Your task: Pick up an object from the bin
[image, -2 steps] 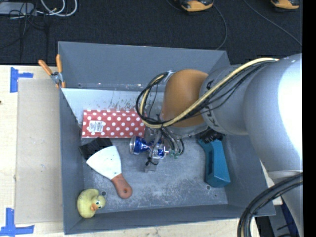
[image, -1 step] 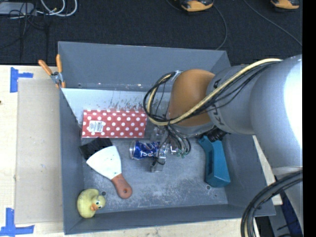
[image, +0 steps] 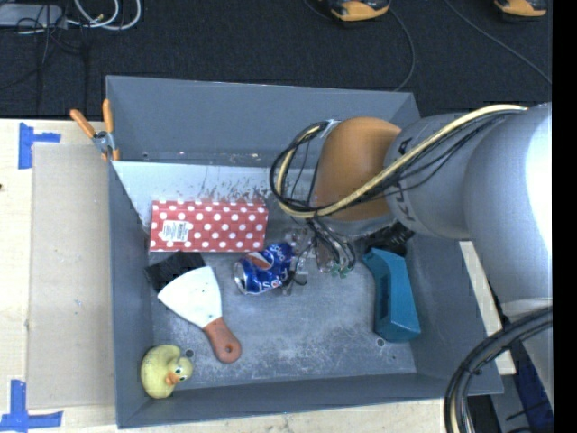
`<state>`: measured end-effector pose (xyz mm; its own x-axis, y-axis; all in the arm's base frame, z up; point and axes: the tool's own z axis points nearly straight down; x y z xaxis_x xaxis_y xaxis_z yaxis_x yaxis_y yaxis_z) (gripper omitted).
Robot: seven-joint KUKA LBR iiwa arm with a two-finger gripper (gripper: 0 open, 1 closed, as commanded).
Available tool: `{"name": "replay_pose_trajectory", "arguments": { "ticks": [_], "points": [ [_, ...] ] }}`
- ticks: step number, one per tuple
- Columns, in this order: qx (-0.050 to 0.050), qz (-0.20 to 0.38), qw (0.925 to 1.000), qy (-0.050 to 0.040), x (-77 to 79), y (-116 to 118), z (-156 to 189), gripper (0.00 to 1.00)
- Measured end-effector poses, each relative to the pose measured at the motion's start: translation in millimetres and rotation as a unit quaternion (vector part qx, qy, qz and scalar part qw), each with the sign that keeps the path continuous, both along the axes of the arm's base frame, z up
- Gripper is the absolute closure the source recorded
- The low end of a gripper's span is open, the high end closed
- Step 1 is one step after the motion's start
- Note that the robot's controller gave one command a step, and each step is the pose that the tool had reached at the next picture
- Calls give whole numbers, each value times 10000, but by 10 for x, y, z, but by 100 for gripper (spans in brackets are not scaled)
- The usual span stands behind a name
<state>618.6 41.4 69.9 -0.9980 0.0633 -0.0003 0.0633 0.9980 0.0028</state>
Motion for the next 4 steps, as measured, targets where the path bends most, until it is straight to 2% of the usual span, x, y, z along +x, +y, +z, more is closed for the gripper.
{"name": "replay_pose_trajectory", "arguments": {
  "ticks": [1, 2, 3, 4],
  "points": [
    [1, -2, 10000, 0, 0, 0, 0, 100],
    [-3, 76, 10000, 38, -72, 86, 520, 100],
    [3, 66, 10000, -17, -150, 53, 893, 100],
    [-1, 0, 10000, 45, -148, 115, 1350, 100]
  ]
}}
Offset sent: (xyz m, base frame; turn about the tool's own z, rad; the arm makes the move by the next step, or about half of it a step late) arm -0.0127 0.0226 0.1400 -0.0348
